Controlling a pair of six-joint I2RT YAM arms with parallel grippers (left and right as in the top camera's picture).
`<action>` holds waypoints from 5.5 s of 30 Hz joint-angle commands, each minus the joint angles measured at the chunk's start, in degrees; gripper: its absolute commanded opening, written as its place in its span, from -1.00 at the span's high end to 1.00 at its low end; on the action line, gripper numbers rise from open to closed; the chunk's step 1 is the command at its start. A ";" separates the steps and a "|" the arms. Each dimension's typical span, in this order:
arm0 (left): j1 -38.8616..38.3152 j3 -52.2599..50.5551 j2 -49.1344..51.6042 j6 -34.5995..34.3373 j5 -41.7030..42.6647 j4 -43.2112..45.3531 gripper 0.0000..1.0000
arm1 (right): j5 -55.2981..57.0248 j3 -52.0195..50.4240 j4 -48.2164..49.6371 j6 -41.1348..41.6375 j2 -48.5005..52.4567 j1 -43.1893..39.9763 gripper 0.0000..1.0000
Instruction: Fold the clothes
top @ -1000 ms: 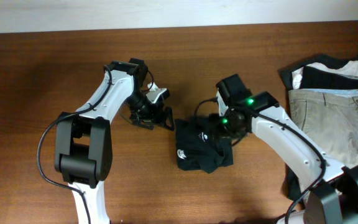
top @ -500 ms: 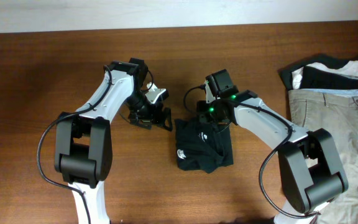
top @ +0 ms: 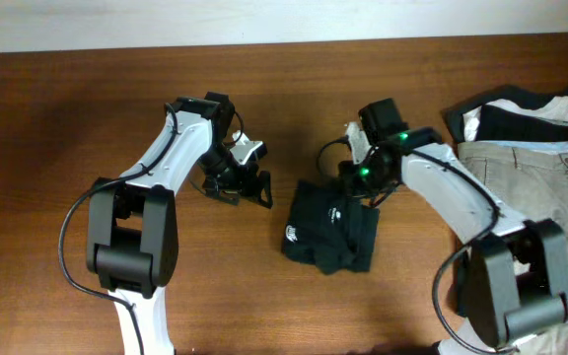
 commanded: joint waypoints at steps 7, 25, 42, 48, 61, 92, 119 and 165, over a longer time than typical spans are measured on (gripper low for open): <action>-0.04 -0.35 -0.26 1.16 0.26 -0.68 -0.74 | 19.26 -4.70 -5.79 12.85 -0.15 -0.48 0.68; -15.69 -6.10 -0.24 -19.47 -0.68 9.88 0.17 | -4.81 -2.95 -8.17 6.36 -3.96 -10.40 0.24; -13.03 -6.75 -0.26 -13.88 -17.38 -1.84 0.60 | -7.65 -15.52 11.61 9.29 -3.78 -3.63 0.92; -8.33 -6.75 -0.26 -13.86 -18.64 -2.82 0.38 | -4.63 -15.08 2.67 8.07 -3.78 -8.15 0.49; -12.31 -16.20 -1.11 -7.50 0.87 7.23 0.98 | -7.82 -14.40 -5.01 3.37 -8.46 -7.93 0.33; 4.87 28.92 9.62 15.98 2.27 -13.92 1.00 | 7.56 6.54 -19.17 11.37 -31.98 -11.19 -0.06; 20.28 56.15 -22.16 12.20 -9.46 -24.22 -0.98 | 1.55 6.80 -3.85 5.95 -31.95 1.44 -0.22; 16.44 53.24 -40.89 3.48 -9.64 -24.20 -0.98 | 4.02 -65.96 26.60 -9.88 -101.63 -19.45 -0.97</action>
